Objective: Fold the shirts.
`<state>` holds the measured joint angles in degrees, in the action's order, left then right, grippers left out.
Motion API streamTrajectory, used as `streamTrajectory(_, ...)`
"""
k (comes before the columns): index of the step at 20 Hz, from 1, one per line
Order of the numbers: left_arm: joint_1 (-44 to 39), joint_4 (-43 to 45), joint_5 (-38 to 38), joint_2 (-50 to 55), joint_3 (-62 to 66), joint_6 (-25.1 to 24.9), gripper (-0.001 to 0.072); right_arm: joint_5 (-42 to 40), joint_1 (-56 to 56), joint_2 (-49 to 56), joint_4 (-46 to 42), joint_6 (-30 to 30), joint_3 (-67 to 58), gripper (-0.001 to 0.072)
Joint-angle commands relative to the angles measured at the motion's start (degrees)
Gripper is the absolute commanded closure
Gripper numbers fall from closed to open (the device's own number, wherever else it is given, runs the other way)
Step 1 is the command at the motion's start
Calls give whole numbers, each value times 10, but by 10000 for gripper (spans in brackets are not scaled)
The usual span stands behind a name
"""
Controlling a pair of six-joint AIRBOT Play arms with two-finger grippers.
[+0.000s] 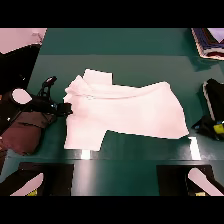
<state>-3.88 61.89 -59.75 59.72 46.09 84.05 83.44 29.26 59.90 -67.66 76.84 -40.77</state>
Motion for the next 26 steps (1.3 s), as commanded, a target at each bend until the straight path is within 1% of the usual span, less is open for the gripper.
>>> streamTrajectory(1, 0, 0, 4, 0, 10, -5, 680, -20, 15, 30, 23, 0, 73, 297)
streamTrajectory(5, 0, 0, 2, 0, 10, -5, 680, -91, -60, 64, 49, 1, 70, 307)
streamTrajectory(7, 0, 0, -2, 0, 10, -5, 680, -108, -93, 71, 46, 0, 50, 470)
streamTrajectory(8, 0, 0, -3, 0, 10, -5, 681, -113, -107, 71, 46, 0, 39, 596)
streamTrajectory(9, 0, 0, -3, -4, 11, -4, 681, -113, -119, 67, 46, 0, 28, 695)
streamTrajectory(12, 0, 12, 1, -63, 30, 10, 681, -113, -141, 14, 46, 0, -26, 696)
streamTrajectory(15, 0, 24, -23, -140, 130, 16, 681, -114, -152, -58, 48, 0, -142, 696)
streamTrajectory(18, 0, 24, -23, -188, 293, 15, 681, -122, -152, -119, 52, 0, -299, 696)
streamTrajectory(21, 0, 25, -33, -194, 473, 16, 681, -125, -151, -161, 49, 0, -450, 697)
streamTrajectory(24, 0, 25, -38, -194, 620, 45, 681, -122, -151, -186, 44, 0, -557, 697)
streamTrajectory(26, 0, 25, -39, -194, 691, 63, 682, -86, -151, -189, 10, 11, -619, 698)
